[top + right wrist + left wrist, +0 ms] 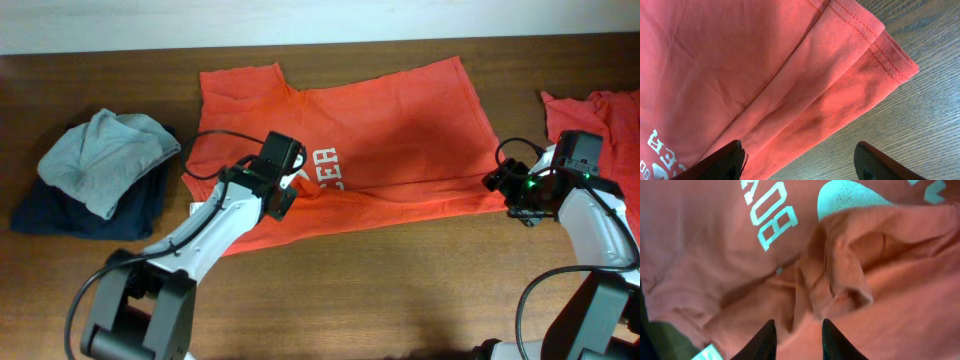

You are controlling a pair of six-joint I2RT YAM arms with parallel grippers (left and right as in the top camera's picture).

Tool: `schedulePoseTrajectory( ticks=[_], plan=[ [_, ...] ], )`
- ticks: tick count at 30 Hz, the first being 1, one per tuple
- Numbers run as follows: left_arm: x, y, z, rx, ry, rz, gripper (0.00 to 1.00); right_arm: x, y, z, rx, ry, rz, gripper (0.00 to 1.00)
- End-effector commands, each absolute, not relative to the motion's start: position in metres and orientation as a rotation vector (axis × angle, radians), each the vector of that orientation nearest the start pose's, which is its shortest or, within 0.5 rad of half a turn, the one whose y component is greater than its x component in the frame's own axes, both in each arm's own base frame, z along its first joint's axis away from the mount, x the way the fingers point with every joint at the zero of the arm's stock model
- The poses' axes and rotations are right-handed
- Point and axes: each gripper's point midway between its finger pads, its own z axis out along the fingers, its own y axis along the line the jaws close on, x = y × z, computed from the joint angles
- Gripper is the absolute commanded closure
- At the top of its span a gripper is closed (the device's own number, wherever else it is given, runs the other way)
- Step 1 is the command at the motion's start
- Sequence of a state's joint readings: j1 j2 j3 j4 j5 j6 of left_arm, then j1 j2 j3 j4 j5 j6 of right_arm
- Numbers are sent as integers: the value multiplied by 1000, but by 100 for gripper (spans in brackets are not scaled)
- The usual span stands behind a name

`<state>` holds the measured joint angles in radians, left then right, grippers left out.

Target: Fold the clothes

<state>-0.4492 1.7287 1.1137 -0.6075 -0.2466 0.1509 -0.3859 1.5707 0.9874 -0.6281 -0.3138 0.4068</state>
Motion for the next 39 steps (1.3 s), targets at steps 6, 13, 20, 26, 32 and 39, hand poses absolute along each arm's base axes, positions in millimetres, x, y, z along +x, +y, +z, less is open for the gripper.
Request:
schedulePoseTrajectory(
  ticks=[6, 13, 20, 26, 32, 39],
  plan=[
    [346, -139, 54, 709, 2660, 98, 71, 341, -81, 75, 965, 2566, 420, 25],
    [346, -144, 37, 709, 2651, 56, 70, 341, -81, 75, 965, 2566, 421, 25],
    [359, -140, 14, 705, 2650, 131, 93, 340, -81, 74, 968, 2571, 421, 25],
    [380, -128, 48, 707, 2571, 286, 100, 340, -81, 74, 968, 2570, 421, 25],
    [411, -136, 79, 805, 2416, 347, 100, 340, -81, 74, 967, 2570, 421, 25],
    [419, -138, 69, 846, 2395, 363, 94, 340, -81, 74, 968, 2570, 421, 25]
  ],
)
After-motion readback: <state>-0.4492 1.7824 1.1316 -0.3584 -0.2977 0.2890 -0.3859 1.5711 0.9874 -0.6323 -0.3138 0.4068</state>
